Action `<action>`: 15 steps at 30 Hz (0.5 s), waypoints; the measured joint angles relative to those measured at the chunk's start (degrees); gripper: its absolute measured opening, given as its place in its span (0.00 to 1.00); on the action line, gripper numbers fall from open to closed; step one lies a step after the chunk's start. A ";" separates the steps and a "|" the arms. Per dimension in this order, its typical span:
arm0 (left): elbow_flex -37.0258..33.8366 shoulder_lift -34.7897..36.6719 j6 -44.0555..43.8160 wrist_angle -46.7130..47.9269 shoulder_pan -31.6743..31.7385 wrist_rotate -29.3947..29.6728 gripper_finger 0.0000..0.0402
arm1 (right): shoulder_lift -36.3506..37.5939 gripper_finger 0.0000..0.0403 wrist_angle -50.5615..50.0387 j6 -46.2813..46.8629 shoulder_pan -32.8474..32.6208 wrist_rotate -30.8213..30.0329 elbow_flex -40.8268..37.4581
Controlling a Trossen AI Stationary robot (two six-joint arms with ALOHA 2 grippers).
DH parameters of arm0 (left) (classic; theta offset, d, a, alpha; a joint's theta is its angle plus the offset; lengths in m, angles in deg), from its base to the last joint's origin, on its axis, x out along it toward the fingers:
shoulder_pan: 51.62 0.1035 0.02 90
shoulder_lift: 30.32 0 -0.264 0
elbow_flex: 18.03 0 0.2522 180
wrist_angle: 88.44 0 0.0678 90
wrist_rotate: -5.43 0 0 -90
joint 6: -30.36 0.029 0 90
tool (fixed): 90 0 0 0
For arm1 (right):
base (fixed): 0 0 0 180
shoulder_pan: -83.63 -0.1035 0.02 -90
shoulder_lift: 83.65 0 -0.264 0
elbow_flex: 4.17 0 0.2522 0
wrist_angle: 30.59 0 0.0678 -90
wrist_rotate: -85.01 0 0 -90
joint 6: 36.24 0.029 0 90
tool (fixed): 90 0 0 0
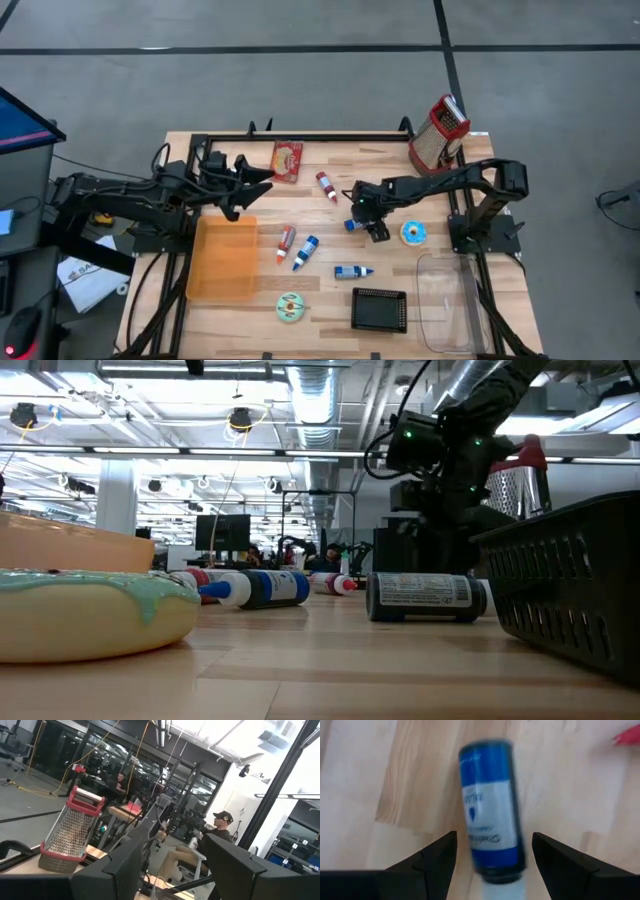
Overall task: Pick & Place Food Item
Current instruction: Put the top blue food coloring bottle into the transparent bin
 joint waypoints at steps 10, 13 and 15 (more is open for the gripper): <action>0.00 0.07 -0.10 -0.53 0.00 -0.04 0.51 | -5.19 0.40 -0.19 6.62 -2.43 -0.47 3.13; 0.00 0.07 -0.12 -0.50 0.00 -0.04 0.50 | -4.82 0.29 -3.60 8.40 -3.11 -0.22 5.74; 0.00 0.07 -0.12 -0.50 0.00 -0.04 0.49 | -3.54 0.24 -6.50 9.66 -3.44 0.20 7.55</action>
